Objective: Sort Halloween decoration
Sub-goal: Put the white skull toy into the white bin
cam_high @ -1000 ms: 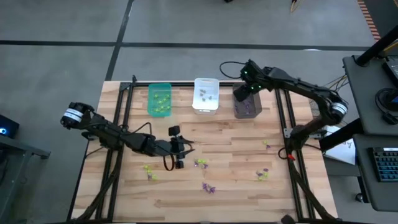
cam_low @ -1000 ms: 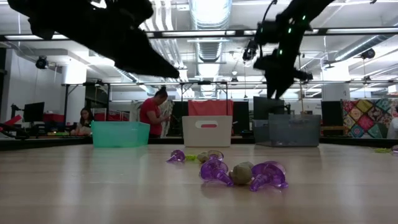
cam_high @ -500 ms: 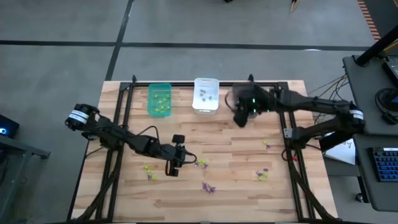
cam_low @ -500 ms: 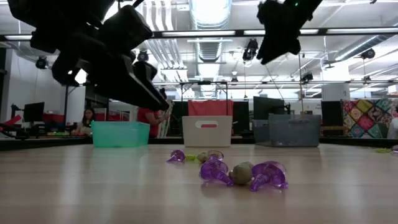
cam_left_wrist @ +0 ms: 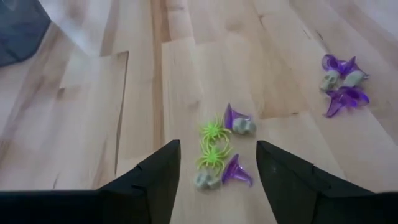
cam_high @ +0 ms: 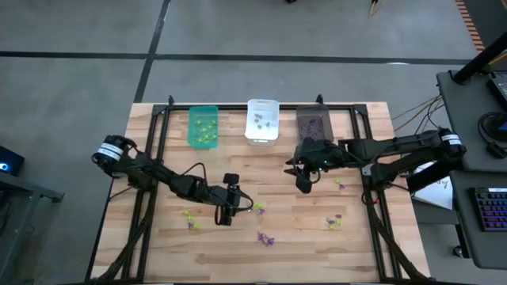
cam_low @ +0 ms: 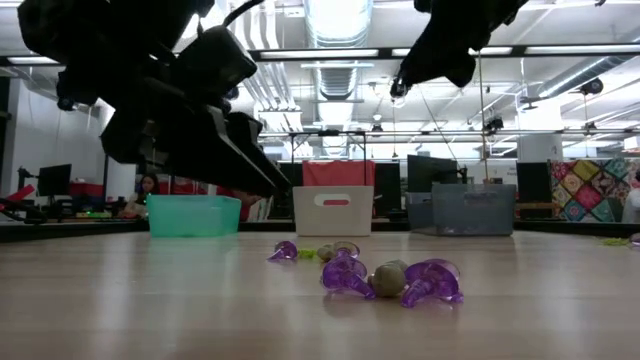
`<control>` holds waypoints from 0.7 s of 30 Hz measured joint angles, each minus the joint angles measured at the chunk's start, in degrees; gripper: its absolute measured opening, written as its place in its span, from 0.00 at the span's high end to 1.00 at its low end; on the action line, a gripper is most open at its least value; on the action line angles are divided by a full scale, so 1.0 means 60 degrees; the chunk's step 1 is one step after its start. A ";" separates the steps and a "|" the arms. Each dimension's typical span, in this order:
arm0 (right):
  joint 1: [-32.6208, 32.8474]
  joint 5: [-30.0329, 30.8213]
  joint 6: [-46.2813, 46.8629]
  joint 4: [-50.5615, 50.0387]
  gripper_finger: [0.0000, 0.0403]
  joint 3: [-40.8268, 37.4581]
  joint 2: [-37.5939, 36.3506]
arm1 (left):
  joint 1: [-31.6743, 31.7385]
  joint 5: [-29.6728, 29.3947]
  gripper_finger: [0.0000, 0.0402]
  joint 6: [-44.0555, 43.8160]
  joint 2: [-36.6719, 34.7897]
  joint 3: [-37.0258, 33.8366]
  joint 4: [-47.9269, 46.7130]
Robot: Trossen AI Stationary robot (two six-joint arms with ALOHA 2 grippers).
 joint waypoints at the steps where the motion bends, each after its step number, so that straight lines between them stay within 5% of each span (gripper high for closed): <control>1: 0.0064 0.0001 -0.0007 0.0140 0.66 -0.0030 0.0000 | 0.0013 -0.0001 0.50 0.0000 0.0045 0.0000 -0.0003; 21: 0.0166 0.0096 -0.0011 0.0173 0.67 -0.0092 0.0051 | 0.0493 -0.0007 0.55 -0.0335 0.1227 -0.0022 0.0911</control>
